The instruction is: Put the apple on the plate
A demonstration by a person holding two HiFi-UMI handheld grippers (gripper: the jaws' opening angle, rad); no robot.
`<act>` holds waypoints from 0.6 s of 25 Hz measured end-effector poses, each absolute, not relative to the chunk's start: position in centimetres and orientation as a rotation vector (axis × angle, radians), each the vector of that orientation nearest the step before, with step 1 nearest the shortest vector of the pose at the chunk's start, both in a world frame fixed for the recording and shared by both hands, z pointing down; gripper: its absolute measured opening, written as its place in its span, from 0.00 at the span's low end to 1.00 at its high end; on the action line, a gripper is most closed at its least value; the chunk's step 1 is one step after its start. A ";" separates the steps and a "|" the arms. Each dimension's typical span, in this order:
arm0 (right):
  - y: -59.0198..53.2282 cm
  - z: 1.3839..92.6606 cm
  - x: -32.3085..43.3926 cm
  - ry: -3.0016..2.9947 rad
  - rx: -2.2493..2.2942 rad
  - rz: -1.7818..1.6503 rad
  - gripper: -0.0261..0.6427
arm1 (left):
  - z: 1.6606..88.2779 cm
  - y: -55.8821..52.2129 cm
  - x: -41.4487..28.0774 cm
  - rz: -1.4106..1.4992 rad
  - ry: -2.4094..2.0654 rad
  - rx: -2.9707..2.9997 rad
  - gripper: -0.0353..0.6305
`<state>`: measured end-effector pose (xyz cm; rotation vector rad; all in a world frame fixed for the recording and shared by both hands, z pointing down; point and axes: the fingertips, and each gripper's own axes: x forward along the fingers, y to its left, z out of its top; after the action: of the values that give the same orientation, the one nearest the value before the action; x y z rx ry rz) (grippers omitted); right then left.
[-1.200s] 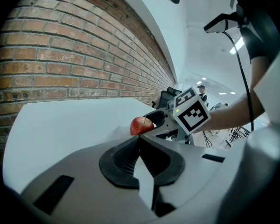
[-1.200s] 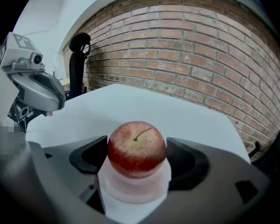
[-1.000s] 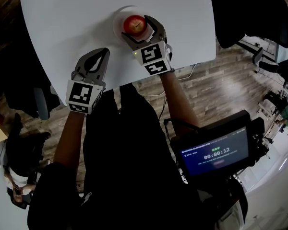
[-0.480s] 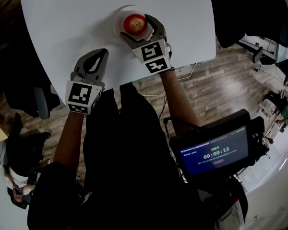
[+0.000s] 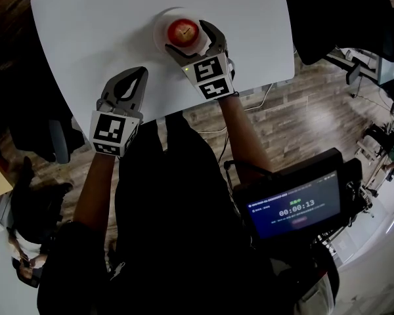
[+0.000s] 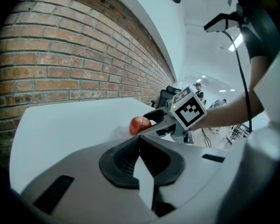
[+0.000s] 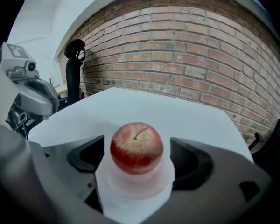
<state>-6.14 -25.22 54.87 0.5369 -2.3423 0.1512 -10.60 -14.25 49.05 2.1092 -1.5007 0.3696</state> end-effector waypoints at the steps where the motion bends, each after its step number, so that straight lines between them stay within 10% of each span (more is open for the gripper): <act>1: -25.3 54.6 -6.0 -2.346 0.541 0.149 0.67 | 48.8 -14.4 -10.5 0.372 -1.502 2.115 0.06; 12: -25.9 50.4 -3.7 -2.428 0.615 0.113 0.66 | 46.1 -15.4 -8.3 0.382 -1.518 2.167 0.06; 15: -25.8 48.8 -2.5 -2.454 0.679 0.093 0.34 | 45.4 -15.0 -7.9 0.382 -1.526 2.180 0.06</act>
<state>-2.54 -25.84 48.78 0.6788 -2.4540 0.0932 -7.90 -15.02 45.44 2.1804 -1.5265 0.3823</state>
